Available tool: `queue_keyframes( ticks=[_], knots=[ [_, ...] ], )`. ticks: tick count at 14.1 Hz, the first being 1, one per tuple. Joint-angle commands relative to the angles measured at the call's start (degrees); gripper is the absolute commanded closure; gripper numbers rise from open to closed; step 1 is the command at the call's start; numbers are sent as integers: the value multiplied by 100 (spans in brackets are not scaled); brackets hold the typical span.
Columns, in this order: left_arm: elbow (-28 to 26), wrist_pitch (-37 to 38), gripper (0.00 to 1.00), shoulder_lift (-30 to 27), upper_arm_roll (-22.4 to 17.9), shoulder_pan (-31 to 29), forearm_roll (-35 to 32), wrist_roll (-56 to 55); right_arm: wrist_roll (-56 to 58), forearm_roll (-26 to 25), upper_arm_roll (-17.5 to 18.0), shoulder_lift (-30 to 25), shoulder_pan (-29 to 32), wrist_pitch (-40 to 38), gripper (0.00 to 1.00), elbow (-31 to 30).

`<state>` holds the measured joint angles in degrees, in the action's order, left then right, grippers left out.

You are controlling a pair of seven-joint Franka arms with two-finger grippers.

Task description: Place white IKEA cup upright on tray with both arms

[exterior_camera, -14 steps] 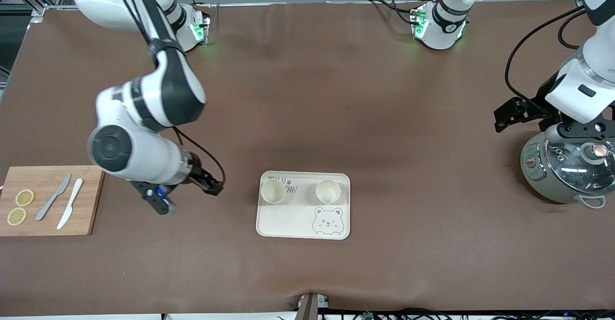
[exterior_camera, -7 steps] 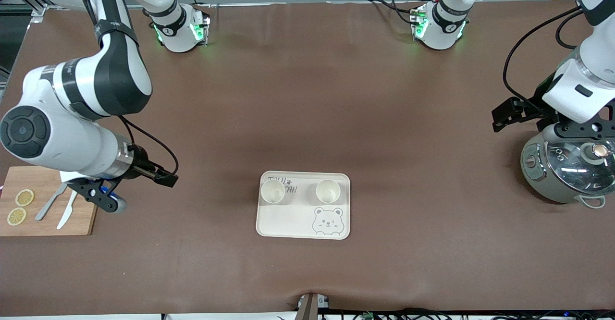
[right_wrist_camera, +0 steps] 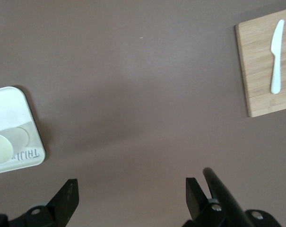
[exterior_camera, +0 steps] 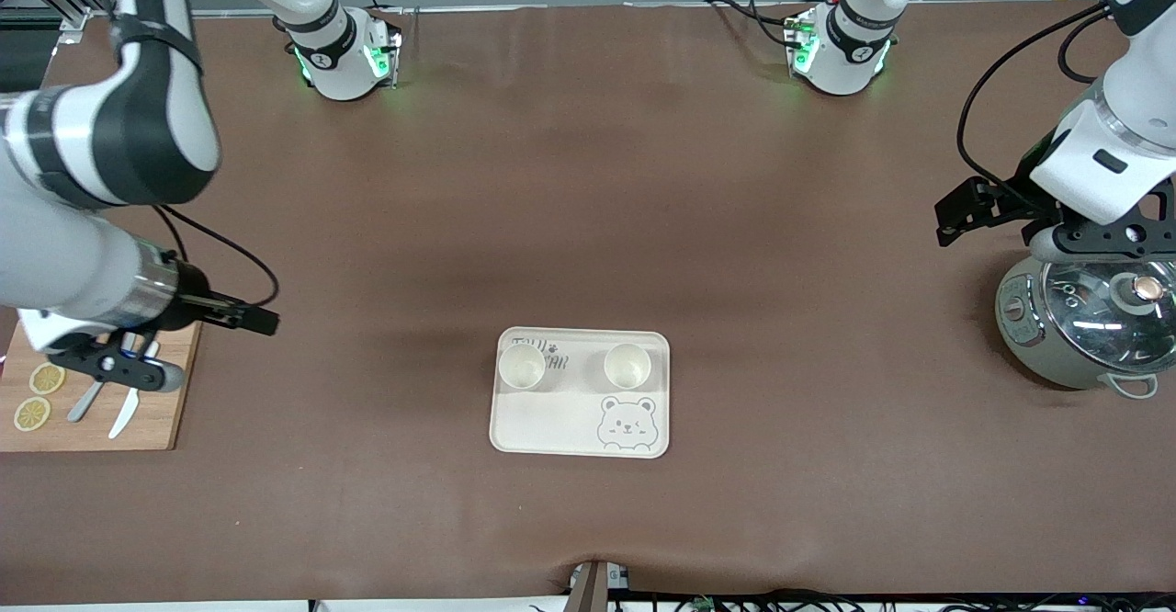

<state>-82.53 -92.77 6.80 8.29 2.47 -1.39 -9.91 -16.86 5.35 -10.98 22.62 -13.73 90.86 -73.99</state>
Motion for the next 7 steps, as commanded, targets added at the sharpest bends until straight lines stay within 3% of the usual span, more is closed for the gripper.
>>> queue_keyframes(
  ticks=[1, 7],
  knots=[
    [-70, 93, 0, -126, 173, -36, -19, -55, 577, -78, 105, -574, 221, 11, 0, -538],
    [-70, 312, 0, -56, 252, -28, -28, 68, 2027, -86, 105, -969, 783, -332, 0, -616]
  ],
)
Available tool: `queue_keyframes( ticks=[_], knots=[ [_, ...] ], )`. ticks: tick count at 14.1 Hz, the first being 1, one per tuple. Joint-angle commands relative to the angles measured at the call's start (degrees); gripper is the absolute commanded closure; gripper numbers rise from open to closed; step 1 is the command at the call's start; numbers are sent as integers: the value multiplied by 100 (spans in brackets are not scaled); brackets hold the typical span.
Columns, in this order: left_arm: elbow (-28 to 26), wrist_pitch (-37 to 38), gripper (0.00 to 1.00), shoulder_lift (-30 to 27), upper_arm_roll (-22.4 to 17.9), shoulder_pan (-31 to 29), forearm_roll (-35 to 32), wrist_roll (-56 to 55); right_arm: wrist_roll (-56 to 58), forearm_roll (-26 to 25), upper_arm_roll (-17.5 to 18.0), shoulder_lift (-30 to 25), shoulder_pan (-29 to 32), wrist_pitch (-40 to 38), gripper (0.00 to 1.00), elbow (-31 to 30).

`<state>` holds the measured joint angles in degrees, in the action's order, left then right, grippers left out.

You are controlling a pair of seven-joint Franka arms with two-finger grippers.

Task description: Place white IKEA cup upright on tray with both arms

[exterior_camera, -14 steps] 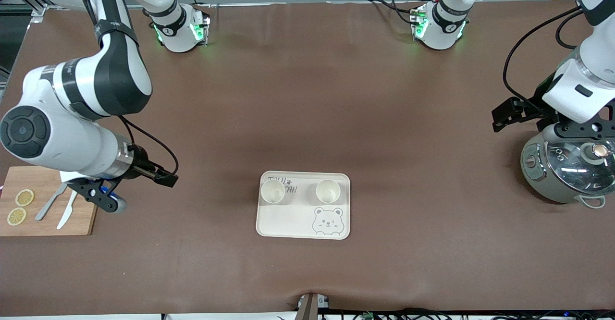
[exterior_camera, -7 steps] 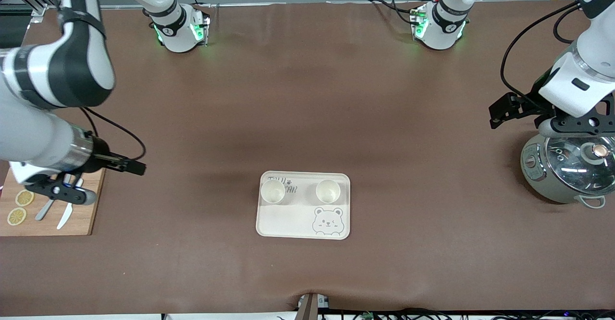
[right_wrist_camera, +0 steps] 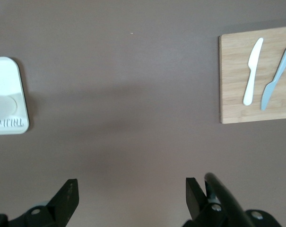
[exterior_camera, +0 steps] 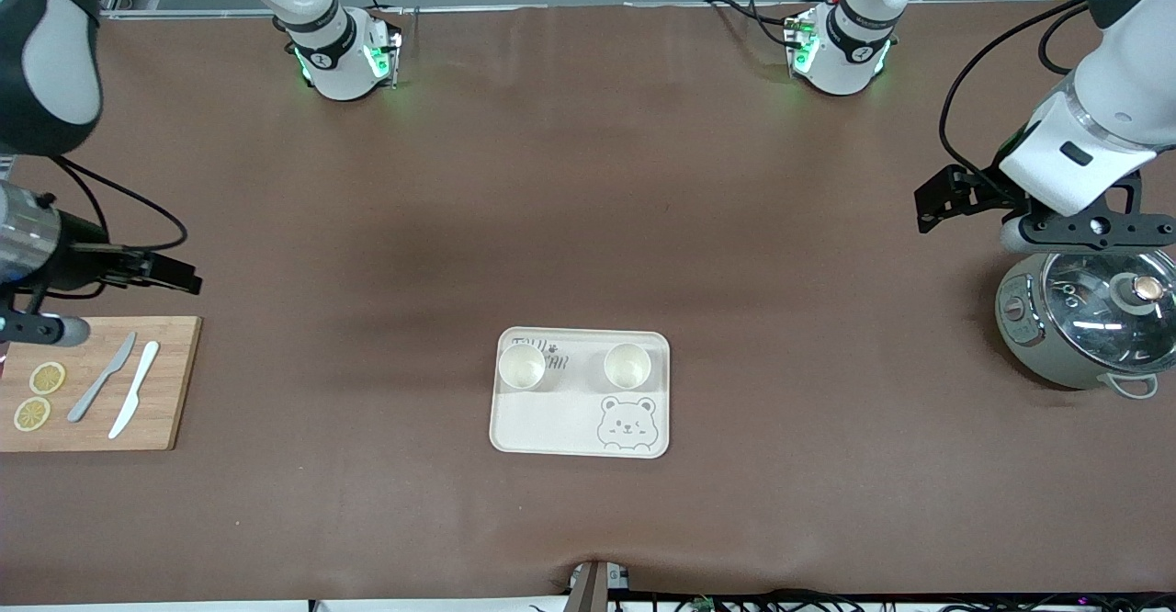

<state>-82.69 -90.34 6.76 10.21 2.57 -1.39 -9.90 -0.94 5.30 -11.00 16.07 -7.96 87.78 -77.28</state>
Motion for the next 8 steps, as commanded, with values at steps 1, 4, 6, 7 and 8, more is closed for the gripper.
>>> queue_keyframes(
  ticks=[1, 4, 6, 7, 8],
  knots=[
    [-55, 69, 0, -43, 69, -37, -28, 84, 620, -74, 106, -402, 364, -50, 0, -357],
    [-55, 69, 0, -35, 78, 16, -19, 128, 736, -100, 98, -701, 505, -76, 0, -498],
    [-55, 60, 0, -35, 104, 103, -19, 41, 815, -117, 98, -867, 593, -155, 0, -507],
    [-55, 69, 0, -43, 113, 112, -19, 40, 806, -213, 98, -1008, 585, -216, 0, -559],
    [-55, 69, 0, -43, 113, 112, -19, 32, 806, -388, 115, -1183, 559, -269, 0, -621]
  ],
)
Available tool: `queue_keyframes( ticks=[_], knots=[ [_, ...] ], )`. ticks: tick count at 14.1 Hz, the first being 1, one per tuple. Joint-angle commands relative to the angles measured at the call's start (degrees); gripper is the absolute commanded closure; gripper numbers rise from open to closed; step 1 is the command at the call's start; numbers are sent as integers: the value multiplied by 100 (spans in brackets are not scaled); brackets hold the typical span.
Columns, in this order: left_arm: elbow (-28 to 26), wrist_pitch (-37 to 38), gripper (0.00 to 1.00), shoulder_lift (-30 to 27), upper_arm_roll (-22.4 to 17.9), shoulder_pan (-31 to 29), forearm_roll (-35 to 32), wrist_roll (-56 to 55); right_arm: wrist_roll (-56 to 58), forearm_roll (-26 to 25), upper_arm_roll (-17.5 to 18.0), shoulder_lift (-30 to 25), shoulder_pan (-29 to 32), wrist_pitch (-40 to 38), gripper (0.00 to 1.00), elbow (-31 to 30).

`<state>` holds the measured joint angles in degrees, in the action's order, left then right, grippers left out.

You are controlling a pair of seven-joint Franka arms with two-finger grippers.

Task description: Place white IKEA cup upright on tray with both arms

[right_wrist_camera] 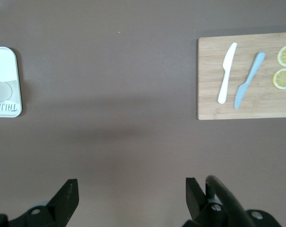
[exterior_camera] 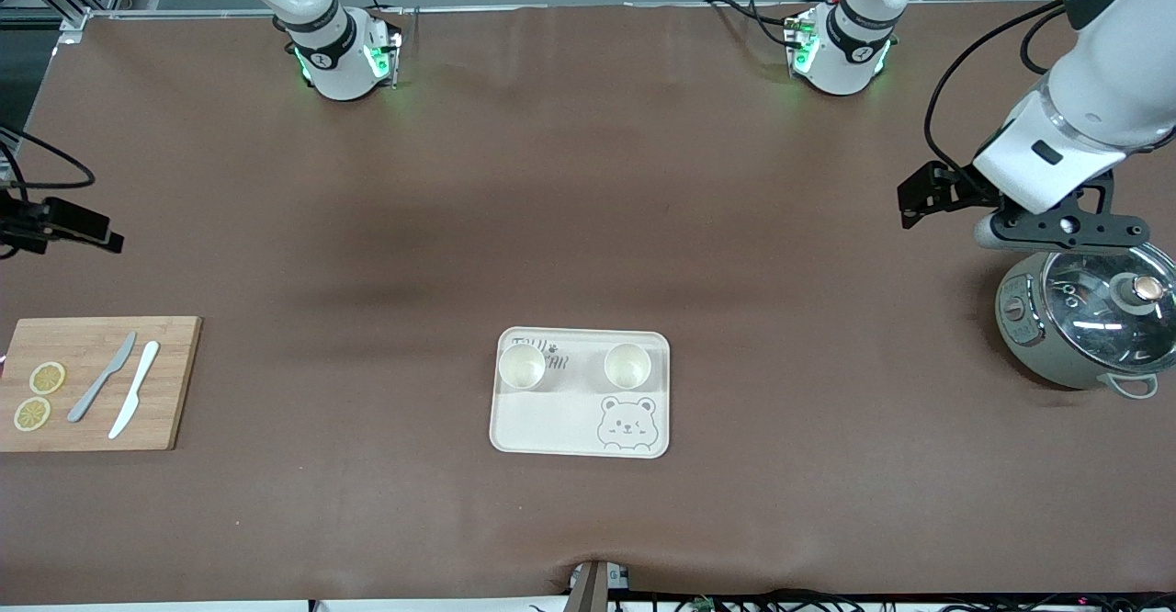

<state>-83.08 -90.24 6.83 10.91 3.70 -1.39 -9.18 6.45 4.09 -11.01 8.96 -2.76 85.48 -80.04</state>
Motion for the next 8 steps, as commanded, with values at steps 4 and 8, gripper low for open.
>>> queue_keyframes(
  ticks=[4, 8],
  knots=[
    [-24, 59, 0, -41, 60, 8, -19, -48, 154, -374, 152, -940, -5, -216, 0, -548],
    [-16, 41, 0, -32, 78, -1, -19, -57, 849, -392, 151, -993, 13, -259, 0, -521]
  ],
)
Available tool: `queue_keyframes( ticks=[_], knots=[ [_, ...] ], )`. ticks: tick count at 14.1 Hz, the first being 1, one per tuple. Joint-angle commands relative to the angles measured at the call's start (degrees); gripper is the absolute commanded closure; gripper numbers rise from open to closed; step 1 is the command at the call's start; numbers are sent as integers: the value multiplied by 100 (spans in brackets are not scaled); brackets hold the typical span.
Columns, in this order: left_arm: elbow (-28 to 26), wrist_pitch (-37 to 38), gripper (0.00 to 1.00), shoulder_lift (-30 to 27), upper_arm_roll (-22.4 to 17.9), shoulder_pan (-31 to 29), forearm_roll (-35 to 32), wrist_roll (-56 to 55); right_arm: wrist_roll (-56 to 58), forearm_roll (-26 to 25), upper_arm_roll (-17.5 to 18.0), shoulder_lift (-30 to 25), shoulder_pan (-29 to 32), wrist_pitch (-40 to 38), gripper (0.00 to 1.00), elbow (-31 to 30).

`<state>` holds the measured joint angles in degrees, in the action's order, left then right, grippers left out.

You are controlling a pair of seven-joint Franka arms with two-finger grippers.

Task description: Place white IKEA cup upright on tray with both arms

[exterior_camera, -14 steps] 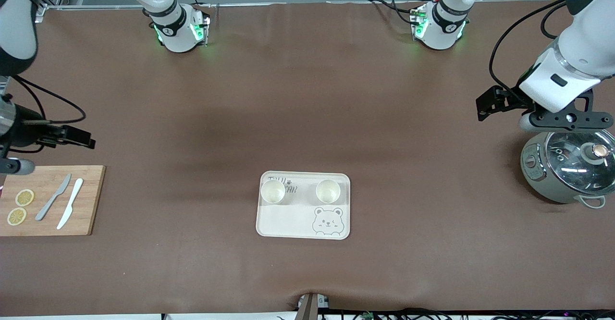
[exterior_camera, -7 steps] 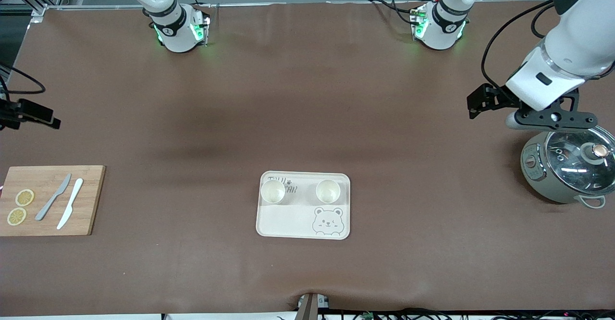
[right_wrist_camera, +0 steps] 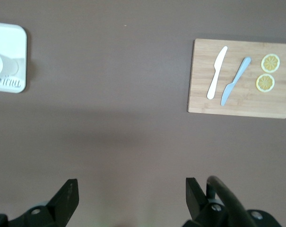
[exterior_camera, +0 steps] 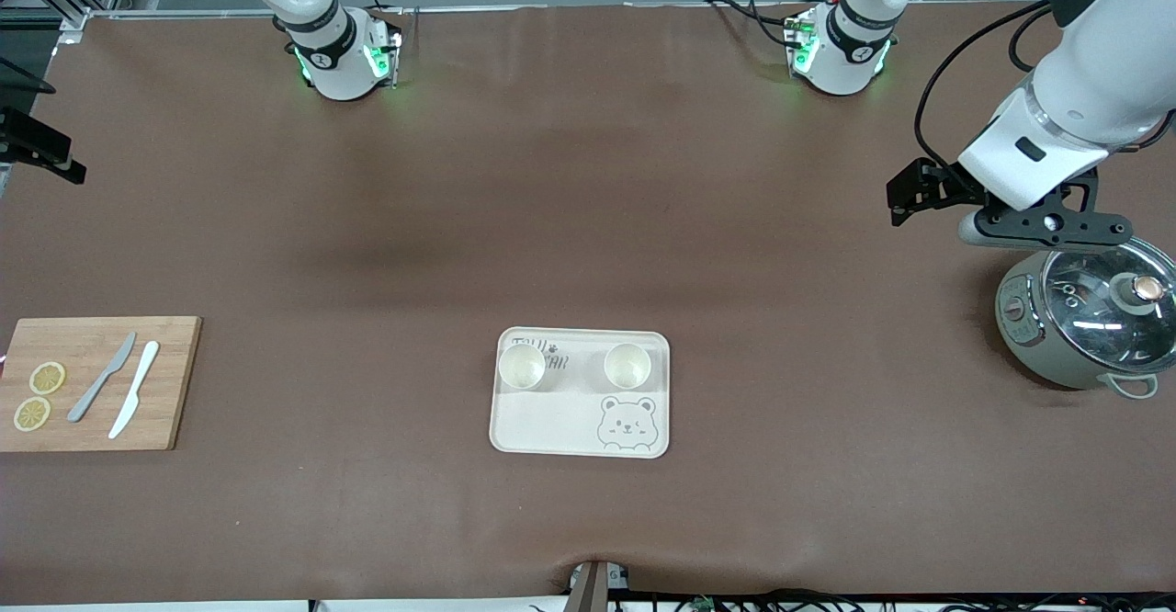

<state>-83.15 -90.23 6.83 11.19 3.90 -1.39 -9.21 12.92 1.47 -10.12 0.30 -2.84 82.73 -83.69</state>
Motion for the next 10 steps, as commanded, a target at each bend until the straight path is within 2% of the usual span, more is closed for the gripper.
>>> queue_keyframes(
  ticks=[1, 10],
  knots=[
    [-8, 32, 0, -33, 50, -12, -11, -55, 115, -129, 71, -127, 3, -107, 0, -131],
    [-8, 15, 0, -24, 50, -12, 60, -125, 26, -261, 36, -215, 55, -537, 0, -95]
  ],
)
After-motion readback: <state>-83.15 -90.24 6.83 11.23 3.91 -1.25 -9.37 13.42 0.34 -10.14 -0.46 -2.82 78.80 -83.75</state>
